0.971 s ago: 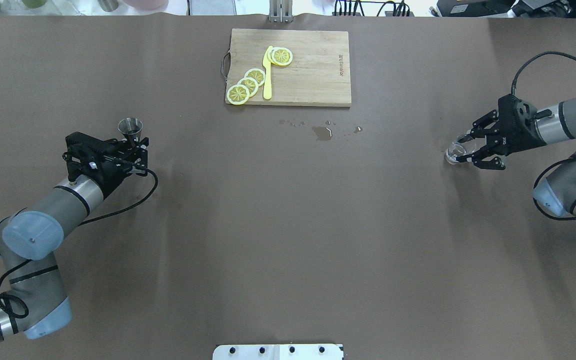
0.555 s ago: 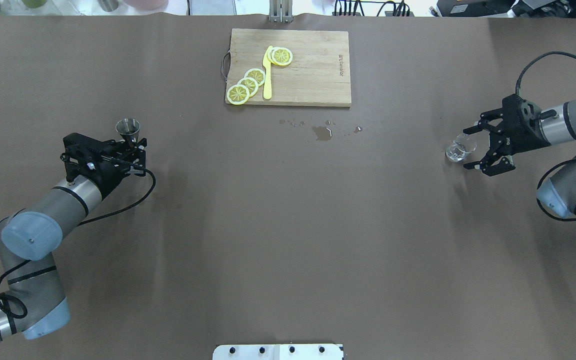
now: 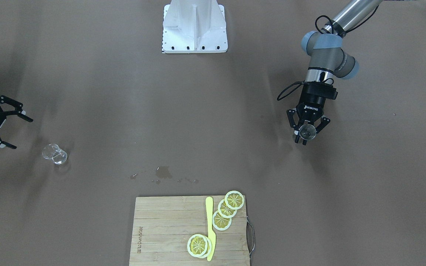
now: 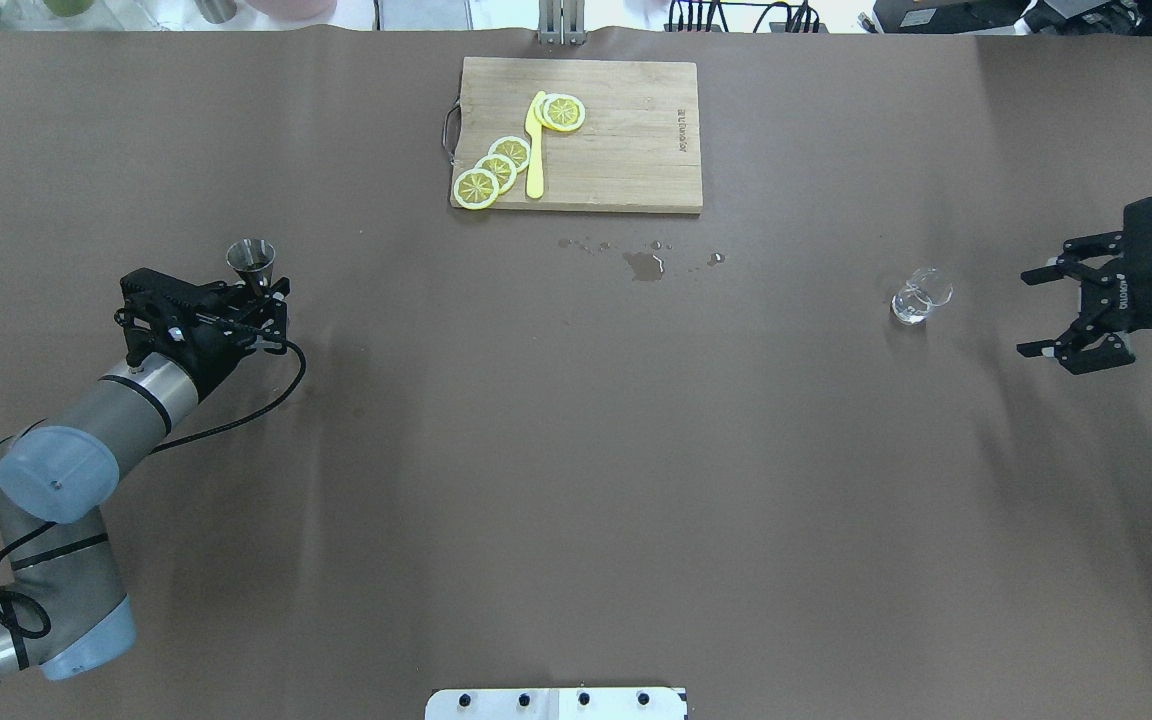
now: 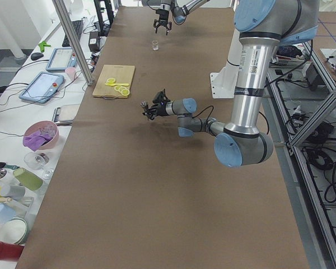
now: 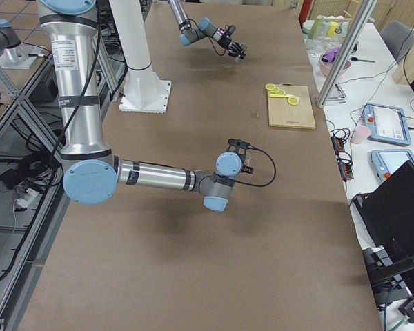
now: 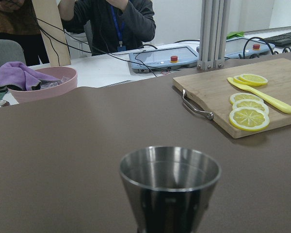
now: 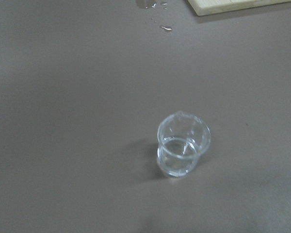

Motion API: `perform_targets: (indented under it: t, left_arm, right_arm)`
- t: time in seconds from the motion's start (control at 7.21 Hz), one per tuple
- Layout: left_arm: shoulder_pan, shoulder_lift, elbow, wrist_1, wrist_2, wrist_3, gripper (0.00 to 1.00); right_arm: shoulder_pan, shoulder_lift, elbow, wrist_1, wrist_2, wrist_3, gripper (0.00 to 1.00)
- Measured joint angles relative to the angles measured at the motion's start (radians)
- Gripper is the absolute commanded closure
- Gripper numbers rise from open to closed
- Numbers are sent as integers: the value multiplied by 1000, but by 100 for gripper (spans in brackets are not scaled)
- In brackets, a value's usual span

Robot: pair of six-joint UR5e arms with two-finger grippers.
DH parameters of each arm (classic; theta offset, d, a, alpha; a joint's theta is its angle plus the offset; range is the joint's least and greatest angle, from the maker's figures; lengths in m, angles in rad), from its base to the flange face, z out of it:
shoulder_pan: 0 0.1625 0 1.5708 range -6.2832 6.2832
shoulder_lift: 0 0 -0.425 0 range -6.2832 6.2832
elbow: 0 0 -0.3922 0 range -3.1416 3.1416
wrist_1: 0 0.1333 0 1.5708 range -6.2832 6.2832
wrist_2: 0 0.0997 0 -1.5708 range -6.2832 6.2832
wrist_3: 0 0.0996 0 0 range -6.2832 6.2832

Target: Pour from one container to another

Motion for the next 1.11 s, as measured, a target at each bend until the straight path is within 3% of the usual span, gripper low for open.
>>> perform_targets:
  t: [0.42,0.69,1.11]
  left_arm:
    - [0,2,29,-43,3,0,72]
    - [0,12,40,-68,2,0,72]
    - [0,31,43,-98,1,1,63]
  right_arm:
    - [162,-100,-13,-94,28,6,0]
    - [248,-114,-92,-129,30,85,0]
    - [344,-109,-122,-330,30,212,0]
